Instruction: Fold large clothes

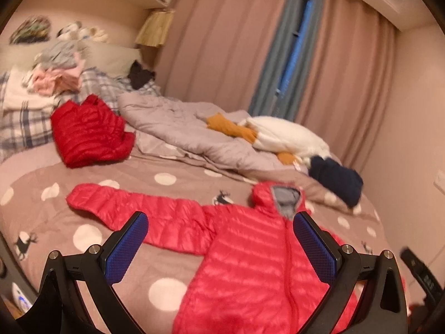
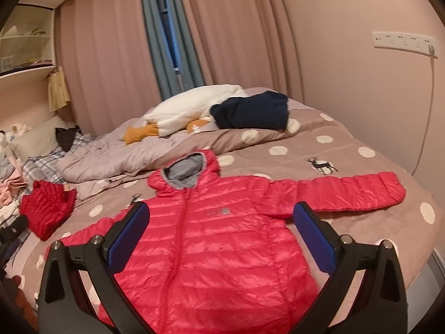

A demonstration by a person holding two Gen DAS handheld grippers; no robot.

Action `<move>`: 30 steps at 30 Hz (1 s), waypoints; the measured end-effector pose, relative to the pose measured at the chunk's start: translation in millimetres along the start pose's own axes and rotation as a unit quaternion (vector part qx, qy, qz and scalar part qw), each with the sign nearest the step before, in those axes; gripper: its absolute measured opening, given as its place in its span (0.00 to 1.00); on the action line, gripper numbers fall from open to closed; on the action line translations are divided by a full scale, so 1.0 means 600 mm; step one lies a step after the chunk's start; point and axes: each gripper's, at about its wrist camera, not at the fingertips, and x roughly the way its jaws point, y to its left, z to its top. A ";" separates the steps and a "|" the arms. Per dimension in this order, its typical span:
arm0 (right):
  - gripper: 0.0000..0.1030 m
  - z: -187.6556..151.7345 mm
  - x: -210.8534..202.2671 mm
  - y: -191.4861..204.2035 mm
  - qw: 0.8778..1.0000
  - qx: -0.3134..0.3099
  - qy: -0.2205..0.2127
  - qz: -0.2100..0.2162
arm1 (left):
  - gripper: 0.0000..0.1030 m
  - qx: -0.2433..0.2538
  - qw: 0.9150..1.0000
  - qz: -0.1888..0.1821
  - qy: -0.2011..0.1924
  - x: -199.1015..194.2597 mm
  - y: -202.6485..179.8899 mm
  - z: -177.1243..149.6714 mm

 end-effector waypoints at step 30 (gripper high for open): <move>1.00 -0.115 0.181 -0.448 0.925 0.336 0.105 -0.144 | 0.53 -0.330 0.931 0.060 0.142 0.296 0.428 -0.074</move>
